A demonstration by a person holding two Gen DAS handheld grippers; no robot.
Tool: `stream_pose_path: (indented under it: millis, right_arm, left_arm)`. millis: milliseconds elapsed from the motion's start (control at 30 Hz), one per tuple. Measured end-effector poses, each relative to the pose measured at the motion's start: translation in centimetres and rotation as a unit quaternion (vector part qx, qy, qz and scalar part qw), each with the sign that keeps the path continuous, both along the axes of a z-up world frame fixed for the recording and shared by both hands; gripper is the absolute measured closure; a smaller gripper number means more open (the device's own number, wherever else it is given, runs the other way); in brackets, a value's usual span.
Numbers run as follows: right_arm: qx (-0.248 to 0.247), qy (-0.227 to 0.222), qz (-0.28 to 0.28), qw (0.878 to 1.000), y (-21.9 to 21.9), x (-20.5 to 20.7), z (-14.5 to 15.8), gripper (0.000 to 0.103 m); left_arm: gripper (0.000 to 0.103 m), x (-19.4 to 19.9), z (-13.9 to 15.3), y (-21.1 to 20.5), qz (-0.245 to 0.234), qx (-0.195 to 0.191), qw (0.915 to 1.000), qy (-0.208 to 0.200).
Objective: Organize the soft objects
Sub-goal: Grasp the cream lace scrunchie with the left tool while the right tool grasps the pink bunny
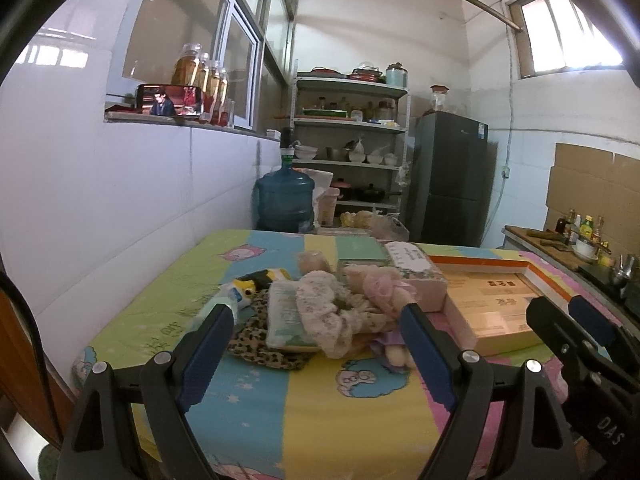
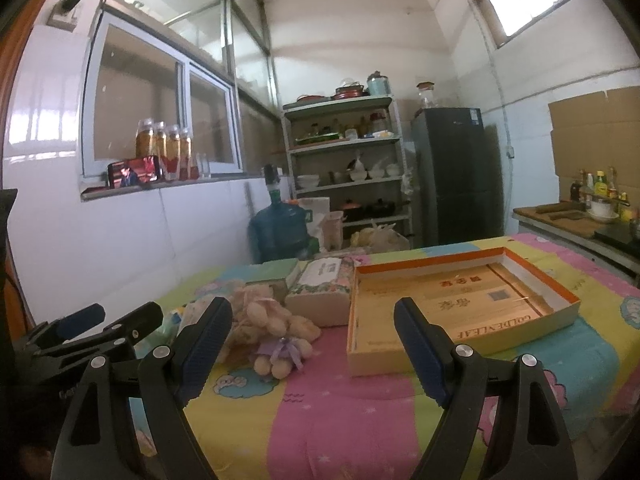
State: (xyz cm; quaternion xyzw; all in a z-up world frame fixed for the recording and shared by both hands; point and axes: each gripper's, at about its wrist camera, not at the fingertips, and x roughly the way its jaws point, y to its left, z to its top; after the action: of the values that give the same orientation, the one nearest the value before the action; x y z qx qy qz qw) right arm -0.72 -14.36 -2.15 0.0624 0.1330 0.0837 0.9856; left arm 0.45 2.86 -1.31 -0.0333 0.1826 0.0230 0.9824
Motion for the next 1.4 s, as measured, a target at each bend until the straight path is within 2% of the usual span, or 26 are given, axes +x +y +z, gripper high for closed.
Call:
stream_pose_path:
  millis: [367,667,767,900,1067,1133,1233,1400]
  right_arm:
    - [-0.029,0.034,0.077,0.996,2.6,4.6,-2.2,0.019]
    - [-0.05,0.061,0.132,0.988,4.9,12.0,-3.0,0.02]
    - [-0.049,0.08,0.144,0.985,5.2,13.7,-3.6,0.028]
    - [-0.059,0.112,0.156,0.98,5.4,15.2,-4.9,0.045]
    - [-0.049,0.134,0.168,0.975,5.0,15.6,-5.7,0.056]
    - [-0.044,0.135,0.17,0.975,4.6,15.7,-5.7,0.057]
    - [-0.047,0.135,0.173,0.974,4.6,15.6,-5.8,0.057]
    - [-0.057,0.131,0.174,0.974,4.7,15.5,-5.6,0.069]
  left_arm:
    - [0.017,1.9,-2.2,5.1,0.013,-0.02,0.9996,0.013]
    - [0.017,5.6,-2.0,5.1,-0.028,-0.026,0.9991,0.02]
    - [0.017,7.5,-2.1,4.3,-0.033,-0.011,0.999,0.027]
    - [0.017,9.6,-3.2,3.6,-0.044,-0.011,0.9976,0.053]
    - [0.028,11.6,-4.5,3.0,-0.053,-0.021,0.9953,0.079]
    - [0.037,12.0,-4.9,2.9,-0.05,-0.026,0.9947,0.086]
    - [0.046,12.7,-5.6,2.6,-0.05,-0.027,0.9927,0.106]
    - [0.07,12.7,-5.9,2.5,-0.046,-0.028,0.9936,0.099]
